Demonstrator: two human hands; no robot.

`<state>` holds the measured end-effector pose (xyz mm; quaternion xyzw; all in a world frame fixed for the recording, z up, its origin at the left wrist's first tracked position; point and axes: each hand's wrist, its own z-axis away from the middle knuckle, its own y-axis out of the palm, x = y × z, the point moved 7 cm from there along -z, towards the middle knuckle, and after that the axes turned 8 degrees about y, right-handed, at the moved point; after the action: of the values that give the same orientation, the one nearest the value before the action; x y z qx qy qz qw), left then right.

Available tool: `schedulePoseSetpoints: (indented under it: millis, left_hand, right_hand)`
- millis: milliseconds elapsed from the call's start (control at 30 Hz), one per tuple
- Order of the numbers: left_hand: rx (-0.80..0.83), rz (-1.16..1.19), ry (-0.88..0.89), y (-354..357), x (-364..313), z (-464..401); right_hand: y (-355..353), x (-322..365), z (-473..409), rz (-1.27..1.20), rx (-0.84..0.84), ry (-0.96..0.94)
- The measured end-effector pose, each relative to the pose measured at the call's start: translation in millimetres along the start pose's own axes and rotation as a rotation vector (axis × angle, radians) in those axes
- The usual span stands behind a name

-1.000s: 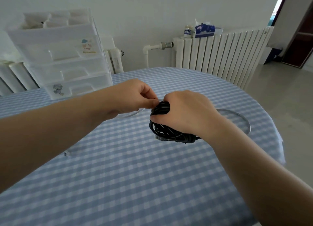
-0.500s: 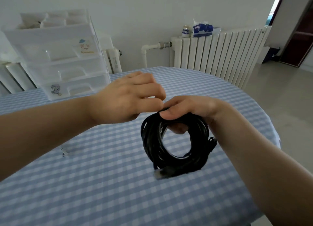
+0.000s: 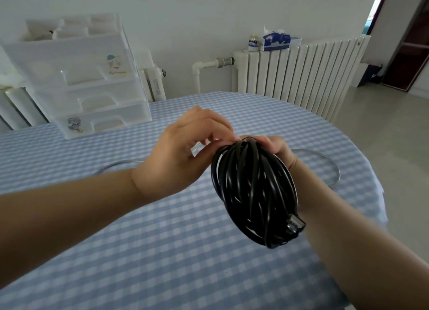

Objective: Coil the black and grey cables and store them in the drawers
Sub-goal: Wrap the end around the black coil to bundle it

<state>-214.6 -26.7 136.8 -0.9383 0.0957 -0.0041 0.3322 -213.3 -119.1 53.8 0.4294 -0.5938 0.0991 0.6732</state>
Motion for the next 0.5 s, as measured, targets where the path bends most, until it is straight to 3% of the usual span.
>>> schedulePoseSetpoints:
  millis: [100,167,267,400,500]
  left_hand:
    - [0.012,0.060,-0.092,4,3,4]
    - [0.044,0.111,-0.186,8,9,7]
    - [0.079,0.300,-0.383,16,16,17]
    - [0.125,0.280,-0.362,16,19,28]
    - [0.083,0.377,-0.515,14,35,40]
  right_hand:
    - [0,8,-3,0.065,-0.055,-0.075]
    - [6,17,1,-0.009,0.049,-0.112]
    - [11,17,4,0.159,0.111,-0.075]
    - [-5,-1,-1,0.379,-0.015,0.057]
    - [-10,4,-3,0.474,-0.114,0.117]
